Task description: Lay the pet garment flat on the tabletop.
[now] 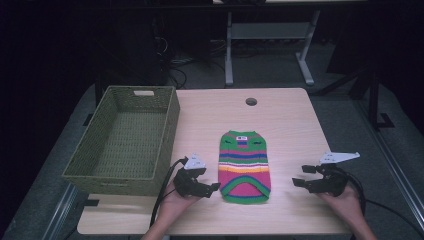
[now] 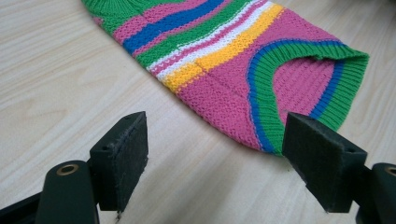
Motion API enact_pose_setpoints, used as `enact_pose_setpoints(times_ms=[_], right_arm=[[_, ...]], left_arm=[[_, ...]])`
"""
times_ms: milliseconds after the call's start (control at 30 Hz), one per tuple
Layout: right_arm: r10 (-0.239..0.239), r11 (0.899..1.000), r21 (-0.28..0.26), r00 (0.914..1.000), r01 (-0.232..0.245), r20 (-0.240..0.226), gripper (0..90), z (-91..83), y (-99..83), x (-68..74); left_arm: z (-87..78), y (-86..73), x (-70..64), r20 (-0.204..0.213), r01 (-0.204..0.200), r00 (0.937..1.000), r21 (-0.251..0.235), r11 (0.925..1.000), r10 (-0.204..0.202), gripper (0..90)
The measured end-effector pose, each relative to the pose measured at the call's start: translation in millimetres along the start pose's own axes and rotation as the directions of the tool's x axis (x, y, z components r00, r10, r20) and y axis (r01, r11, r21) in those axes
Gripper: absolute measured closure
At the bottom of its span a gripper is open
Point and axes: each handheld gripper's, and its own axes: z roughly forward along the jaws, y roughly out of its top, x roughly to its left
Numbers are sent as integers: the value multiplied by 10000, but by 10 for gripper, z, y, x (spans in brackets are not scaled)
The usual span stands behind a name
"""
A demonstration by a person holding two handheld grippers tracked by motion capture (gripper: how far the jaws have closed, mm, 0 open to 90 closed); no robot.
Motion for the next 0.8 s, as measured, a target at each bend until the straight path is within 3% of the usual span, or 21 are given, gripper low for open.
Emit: enact_pose_setpoints(times_ms=[500,600,700,800], right_arm=[[-132,9994,-310,9998,136,159,244,-110,-193,125],[-108,9979,-640,9995,126,280,243,-157,-255,192],[-126,9974,-703,9993,150,350,243,-179,-286,227],[-113,9974,-706,9989,145,458,243,-210,-312,255]], left_arm=[[-116,-189,-116,134,75,9999,3,10000,-75,222],[-192,-260,-147,300,214,9993,-72,9997,-212,223],[-237,-267,-158,299,129,9995,-120,9998,-125,223],[-255,-257,-157,357,299,9990,-366,9989,-286,223]])
